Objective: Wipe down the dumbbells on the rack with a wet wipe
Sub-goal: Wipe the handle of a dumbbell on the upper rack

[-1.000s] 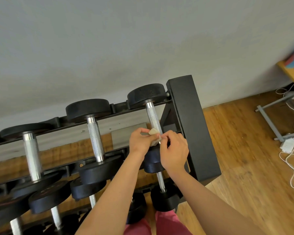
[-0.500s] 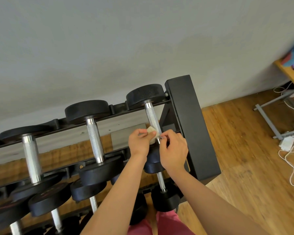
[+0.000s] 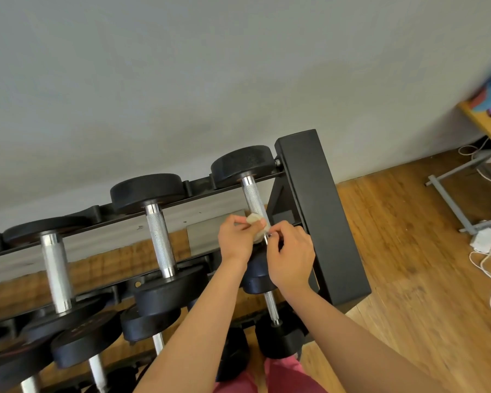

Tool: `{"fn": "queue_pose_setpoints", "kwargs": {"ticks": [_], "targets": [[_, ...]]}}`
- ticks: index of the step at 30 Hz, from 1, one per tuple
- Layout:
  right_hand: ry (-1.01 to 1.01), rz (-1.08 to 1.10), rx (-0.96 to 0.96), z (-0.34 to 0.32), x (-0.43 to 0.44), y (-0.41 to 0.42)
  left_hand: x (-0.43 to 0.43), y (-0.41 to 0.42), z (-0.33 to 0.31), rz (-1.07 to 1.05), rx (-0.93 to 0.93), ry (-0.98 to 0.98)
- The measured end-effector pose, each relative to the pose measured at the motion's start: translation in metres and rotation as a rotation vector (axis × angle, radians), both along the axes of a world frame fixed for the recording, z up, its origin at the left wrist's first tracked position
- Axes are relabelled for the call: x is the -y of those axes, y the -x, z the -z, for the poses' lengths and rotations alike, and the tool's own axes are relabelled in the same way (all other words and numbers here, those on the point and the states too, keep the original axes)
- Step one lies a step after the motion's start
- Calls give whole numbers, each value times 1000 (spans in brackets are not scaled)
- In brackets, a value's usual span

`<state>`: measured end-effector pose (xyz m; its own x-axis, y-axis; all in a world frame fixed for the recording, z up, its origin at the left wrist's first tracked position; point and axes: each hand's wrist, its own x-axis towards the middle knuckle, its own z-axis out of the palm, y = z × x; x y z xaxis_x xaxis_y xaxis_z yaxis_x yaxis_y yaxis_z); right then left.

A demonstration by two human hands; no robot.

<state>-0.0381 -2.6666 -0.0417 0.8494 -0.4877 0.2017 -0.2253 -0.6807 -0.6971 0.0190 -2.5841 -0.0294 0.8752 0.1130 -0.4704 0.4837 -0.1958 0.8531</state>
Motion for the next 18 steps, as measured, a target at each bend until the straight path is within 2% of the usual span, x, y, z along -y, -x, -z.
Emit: {"fn": "queue_pose_setpoints", "kwargs": {"ticks": [4,8,14,18], "targets": [[0,-2,7,2,1,1,2,3,5,-50,47,6],[12,-2,1,2,0,0,-1,7,5,36,74,8],[25,-9,3,4,1,0,-15,11,3,75,74,118],[31,-14,11,3,2,0,-13,12,1,97,51,88]]}}
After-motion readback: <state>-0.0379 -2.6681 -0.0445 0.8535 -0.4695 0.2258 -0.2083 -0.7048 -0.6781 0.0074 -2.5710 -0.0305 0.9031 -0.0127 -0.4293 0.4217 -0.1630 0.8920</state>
